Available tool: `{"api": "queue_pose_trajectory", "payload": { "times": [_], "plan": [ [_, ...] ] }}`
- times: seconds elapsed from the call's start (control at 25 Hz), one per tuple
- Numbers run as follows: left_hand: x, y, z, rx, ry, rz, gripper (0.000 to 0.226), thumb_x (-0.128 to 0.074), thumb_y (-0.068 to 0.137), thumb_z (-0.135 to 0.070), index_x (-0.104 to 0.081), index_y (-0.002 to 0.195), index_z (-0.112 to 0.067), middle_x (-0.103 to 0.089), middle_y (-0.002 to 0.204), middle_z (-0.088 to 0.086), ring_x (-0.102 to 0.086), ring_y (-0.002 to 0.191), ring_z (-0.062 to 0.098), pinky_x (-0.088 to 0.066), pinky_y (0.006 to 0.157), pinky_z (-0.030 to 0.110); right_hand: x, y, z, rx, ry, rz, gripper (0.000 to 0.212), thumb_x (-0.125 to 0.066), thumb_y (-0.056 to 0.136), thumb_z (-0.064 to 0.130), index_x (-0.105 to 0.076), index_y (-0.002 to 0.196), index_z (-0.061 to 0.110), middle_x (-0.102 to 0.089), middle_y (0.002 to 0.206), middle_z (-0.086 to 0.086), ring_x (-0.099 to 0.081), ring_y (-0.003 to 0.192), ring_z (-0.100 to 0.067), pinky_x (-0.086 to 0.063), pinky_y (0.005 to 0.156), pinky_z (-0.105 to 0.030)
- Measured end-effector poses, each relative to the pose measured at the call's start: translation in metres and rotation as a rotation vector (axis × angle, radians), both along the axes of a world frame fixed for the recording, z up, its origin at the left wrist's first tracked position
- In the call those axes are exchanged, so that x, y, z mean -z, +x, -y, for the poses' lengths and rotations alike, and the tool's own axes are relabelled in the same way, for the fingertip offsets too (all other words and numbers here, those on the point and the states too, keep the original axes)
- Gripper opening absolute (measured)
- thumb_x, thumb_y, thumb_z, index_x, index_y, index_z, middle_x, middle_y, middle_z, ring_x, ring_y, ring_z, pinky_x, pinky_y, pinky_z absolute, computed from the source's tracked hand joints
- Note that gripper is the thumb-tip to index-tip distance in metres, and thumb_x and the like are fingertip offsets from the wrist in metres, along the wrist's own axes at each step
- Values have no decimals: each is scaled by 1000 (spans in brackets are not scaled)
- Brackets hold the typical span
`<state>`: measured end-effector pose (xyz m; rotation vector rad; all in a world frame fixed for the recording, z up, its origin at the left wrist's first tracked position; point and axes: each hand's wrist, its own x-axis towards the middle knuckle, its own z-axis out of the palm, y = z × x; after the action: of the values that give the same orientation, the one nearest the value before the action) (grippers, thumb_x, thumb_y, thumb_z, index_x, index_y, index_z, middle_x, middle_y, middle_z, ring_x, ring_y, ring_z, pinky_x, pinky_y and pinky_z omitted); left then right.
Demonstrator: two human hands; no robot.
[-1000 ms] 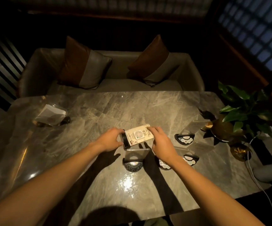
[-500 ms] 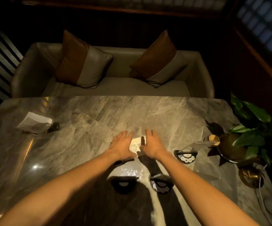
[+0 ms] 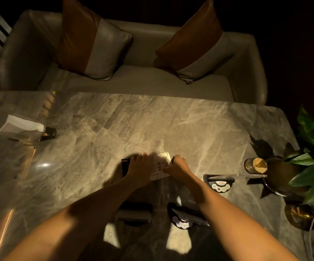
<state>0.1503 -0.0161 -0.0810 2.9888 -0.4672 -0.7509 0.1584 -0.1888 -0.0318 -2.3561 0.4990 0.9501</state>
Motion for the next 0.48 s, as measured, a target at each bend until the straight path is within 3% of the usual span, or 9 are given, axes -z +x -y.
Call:
{"api": "queue_pose_trajectory", "payload": {
  "times": [0.08,0.16,0.2,0.32,0.4,0.48],
  "plan": [
    [7,-1,1,-34,-29,-23,74,-72,74,-50,-38,136,-30,-57,121,1,-60,112,28,-48,93,55,4,2,-1,20,10,13,52,-75,85,27,-49,123,4,-53,116,-13,-60,96,-25,-58,71,-35],
    [11,-2,1,-36,-59,-10,70,-70,77,-45,-38,137,-29,-56,122,1,-59,114,28,-49,94,53,5,3,-2,56,57,10,40,-71,89,27,-50,115,6,-58,103,-8,-57,76,-13,-45,51,-24],
    [12,-3,1,-33,-75,1,71,-69,78,-45,-38,139,-27,-56,124,2,-58,114,28,-49,94,52,6,4,-2,74,76,12,36,-70,89,28,-51,112,7,-60,99,-7,-56,72,-10,-42,47,-22],
    [11,-1,-2,-28,-138,34,79,-59,81,-56,-32,146,-22,-54,129,5,-59,114,29,-51,92,51,1,4,1,86,120,62,35,-73,87,27,-56,110,7,-64,101,-8,-62,79,-17,-49,55,-27],
    [-4,4,0,-22,-129,104,87,-49,81,-68,-32,149,-15,-55,130,12,-61,107,32,-54,85,50,-9,6,5,140,167,147,26,-72,85,15,-56,105,7,-65,101,-8,-62,85,-22,-48,58,-26],
    [-28,7,6,-83,-192,193,93,-56,77,-76,-45,143,-10,-62,110,15,-64,86,30,-56,69,41,-25,12,10,211,217,250,22,-67,84,1,-54,96,13,-69,104,-9,-64,89,-24,-51,63,-30]
  ]
}}
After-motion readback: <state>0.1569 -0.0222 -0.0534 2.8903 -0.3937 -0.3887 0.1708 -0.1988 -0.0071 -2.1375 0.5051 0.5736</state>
